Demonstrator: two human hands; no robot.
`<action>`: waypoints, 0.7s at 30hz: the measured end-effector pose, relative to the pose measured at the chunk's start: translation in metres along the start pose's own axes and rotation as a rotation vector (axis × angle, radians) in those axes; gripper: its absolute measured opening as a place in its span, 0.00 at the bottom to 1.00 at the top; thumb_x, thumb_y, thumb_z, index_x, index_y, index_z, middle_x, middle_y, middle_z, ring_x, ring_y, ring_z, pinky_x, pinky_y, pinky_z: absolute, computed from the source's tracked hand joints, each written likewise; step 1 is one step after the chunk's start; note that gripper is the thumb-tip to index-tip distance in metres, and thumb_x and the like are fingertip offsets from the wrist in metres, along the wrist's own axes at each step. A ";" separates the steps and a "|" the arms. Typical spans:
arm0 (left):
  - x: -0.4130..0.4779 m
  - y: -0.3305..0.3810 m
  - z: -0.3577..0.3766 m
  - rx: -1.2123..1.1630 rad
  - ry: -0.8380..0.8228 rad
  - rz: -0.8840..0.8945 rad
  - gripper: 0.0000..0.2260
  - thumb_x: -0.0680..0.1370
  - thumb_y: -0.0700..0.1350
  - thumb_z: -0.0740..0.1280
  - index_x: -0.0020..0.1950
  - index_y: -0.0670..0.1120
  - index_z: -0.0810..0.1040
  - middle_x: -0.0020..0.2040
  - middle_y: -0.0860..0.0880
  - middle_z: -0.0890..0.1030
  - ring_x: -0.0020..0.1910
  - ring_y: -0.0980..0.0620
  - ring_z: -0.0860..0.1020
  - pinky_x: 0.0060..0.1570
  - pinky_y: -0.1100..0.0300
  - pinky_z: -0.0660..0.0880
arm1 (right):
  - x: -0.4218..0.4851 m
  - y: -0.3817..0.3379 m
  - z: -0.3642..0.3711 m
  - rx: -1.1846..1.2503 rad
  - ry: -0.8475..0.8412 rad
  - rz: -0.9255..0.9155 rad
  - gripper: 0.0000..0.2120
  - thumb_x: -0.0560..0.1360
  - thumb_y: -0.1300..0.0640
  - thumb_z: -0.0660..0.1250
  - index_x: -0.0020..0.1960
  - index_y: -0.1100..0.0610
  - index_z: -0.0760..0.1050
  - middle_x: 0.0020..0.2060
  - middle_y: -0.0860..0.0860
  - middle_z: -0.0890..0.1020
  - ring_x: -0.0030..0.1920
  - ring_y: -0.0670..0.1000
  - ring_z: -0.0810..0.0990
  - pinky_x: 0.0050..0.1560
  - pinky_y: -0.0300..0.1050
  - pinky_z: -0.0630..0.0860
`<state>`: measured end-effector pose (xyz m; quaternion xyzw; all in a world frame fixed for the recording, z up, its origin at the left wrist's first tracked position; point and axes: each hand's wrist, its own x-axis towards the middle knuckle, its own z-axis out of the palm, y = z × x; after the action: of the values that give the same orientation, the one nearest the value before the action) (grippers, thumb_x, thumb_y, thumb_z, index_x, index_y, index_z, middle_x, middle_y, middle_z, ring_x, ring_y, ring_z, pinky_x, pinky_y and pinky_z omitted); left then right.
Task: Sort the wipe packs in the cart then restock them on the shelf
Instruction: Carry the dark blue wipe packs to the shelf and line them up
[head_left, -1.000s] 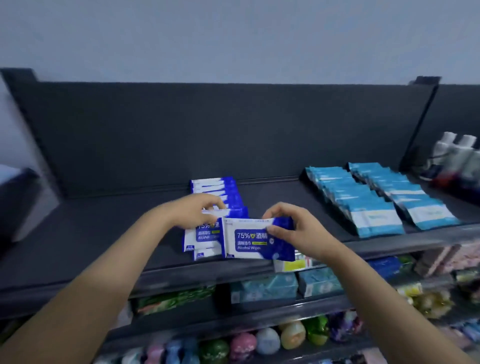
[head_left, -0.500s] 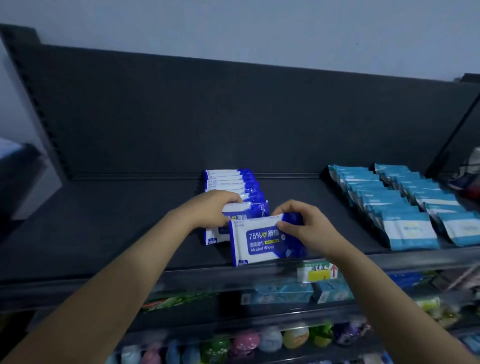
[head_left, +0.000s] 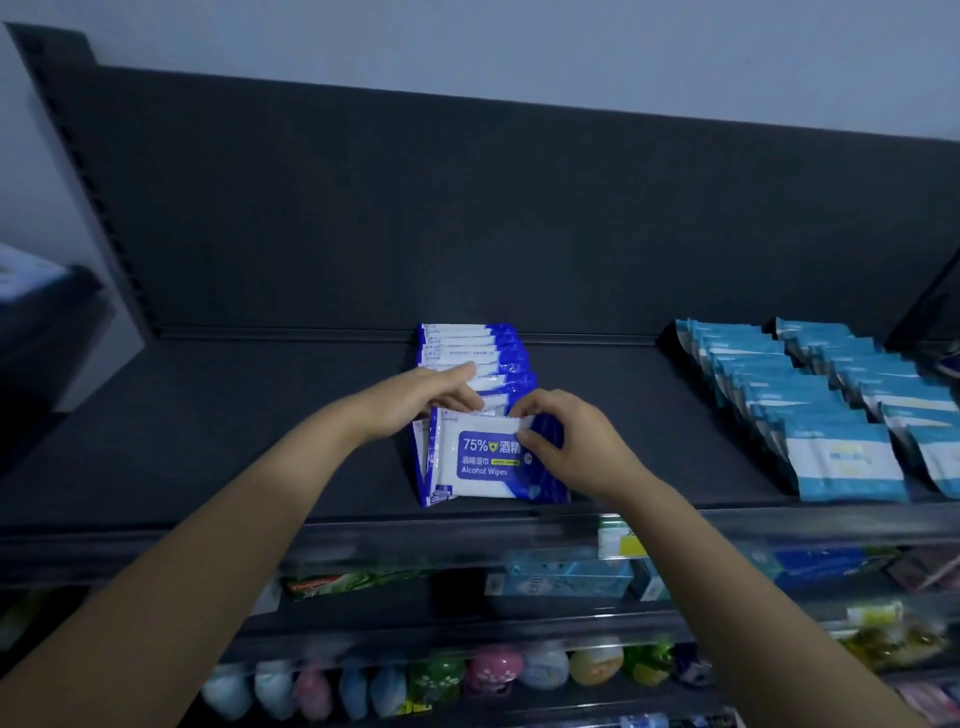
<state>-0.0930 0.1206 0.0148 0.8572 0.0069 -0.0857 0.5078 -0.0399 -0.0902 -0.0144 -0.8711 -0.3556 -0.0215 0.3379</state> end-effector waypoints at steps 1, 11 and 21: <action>0.000 -0.001 0.002 0.036 -0.007 0.020 0.14 0.79 0.53 0.62 0.56 0.47 0.81 0.54 0.52 0.82 0.56 0.58 0.77 0.56 0.66 0.68 | 0.001 0.000 0.000 -0.023 -0.023 -0.016 0.08 0.75 0.58 0.67 0.54 0.51 0.76 0.48 0.44 0.76 0.50 0.43 0.74 0.52 0.39 0.70; -0.006 -0.012 0.015 0.628 0.034 0.123 0.33 0.72 0.52 0.72 0.74 0.55 0.62 0.74 0.55 0.62 0.73 0.54 0.58 0.73 0.57 0.55 | -0.006 0.005 0.014 -0.085 -0.088 0.000 0.29 0.74 0.44 0.68 0.71 0.51 0.65 0.68 0.46 0.68 0.70 0.48 0.64 0.69 0.42 0.62; -0.010 0.009 0.027 0.978 -0.006 0.111 0.40 0.71 0.61 0.68 0.78 0.53 0.54 0.78 0.52 0.55 0.76 0.52 0.54 0.72 0.58 0.49 | -0.023 -0.004 0.014 -0.184 -0.025 0.052 0.33 0.75 0.39 0.63 0.76 0.49 0.58 0.76 0.48 0.58 0.75 0.49 0.55 0.73 0.45 0.60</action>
<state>-0.1062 0.0941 0.0116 0.9940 -0.0813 -0.0541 0.0495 -0.0621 -0.0935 -0.0292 -0.9077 -0.3337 -0.0343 0.2522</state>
